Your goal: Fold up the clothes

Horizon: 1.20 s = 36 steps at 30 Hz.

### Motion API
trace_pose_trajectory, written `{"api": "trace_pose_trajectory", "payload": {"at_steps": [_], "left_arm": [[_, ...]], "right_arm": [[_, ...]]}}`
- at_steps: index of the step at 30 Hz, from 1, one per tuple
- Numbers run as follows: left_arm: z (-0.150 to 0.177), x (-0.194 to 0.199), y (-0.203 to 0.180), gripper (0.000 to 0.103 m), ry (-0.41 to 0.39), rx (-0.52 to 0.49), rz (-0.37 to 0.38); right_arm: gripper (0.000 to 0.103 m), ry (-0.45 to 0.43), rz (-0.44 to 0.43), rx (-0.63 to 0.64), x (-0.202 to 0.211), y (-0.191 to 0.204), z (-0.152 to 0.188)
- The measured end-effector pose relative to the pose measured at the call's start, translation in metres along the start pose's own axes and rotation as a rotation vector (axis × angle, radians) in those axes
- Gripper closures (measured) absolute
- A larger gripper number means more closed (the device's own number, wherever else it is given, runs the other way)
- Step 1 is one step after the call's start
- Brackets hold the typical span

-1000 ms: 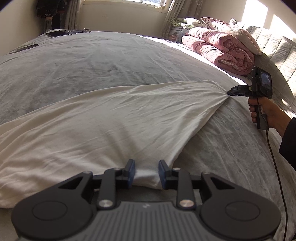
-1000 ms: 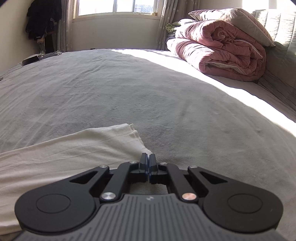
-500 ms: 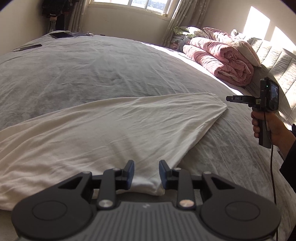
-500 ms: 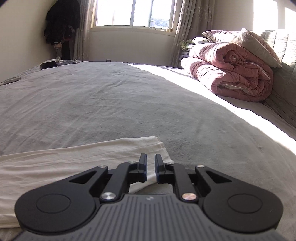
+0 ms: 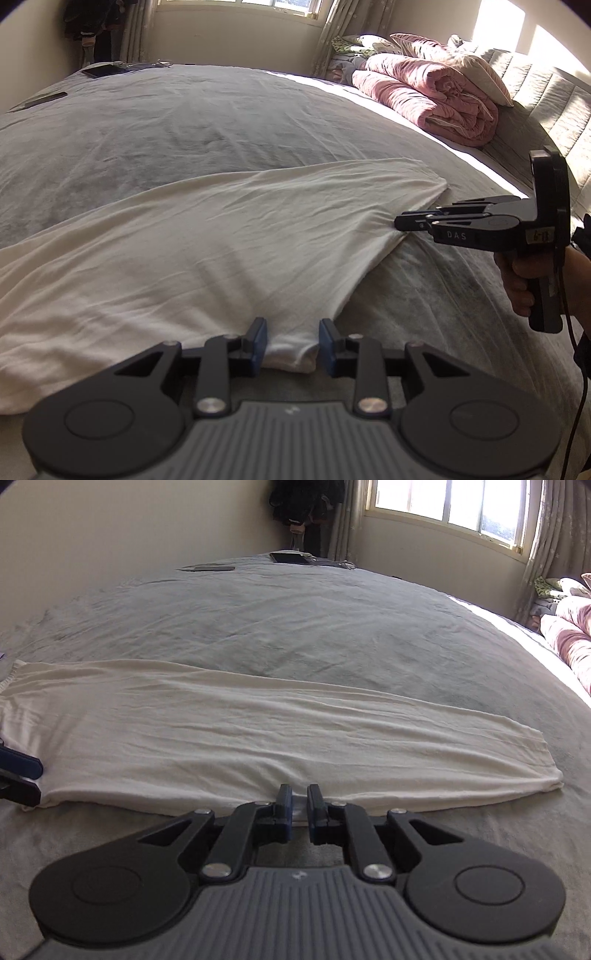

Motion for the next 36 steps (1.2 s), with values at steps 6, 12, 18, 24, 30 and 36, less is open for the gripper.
{"api": "trace_pose_trajectory", "payload": {"at_steps": [6,12,18,24,30,36], "left_arm": [[0.0,0.001,-0.001,0.071,0.001,-0.005,-0.003],[0.0,0.001,0.0,0.071,0.004,-0.003,-0.003],[-0.005,0.005,0.004,0.068,0.0,0.019,-0.005],[-0.01,0.007,0.018,0.066,-0.002,0.055,-0.036],[-0.012,0.012,0.059,0.064,0.004,0.155,-0.109],[-0.003,0.017,0.108,0.064,0.02,0.291,-0.173]], "right_arm": [[0.099,0.022,0.094,-0.08,0.008,-0.043,0.011],[0.1,-0.025,0.161,-0.186,0.021,-0.083,0.01],[0.085,-0.104,0.181,-0.253,0.036,-0.094,0.0],[0.085,-0.113,0.139,-0.218,0.027,-0.067,-0.012],[0.085,-0.114,0.084,-0.16,0.007,-0.024,-0.033],[0.085,-0.056,0.023,-0.119,-0.024,0.02,-0.032]]}}
Point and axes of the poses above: each gripper's, at about its wrist camera, not at the fingertips, and x roughly against the way its jaws point, y to its left, z to its underside, the point moved 10 cm from there along -x, roughly the way its jaws point, and after that the axes turned 12 degrees about -z, right-handed, at the moved point
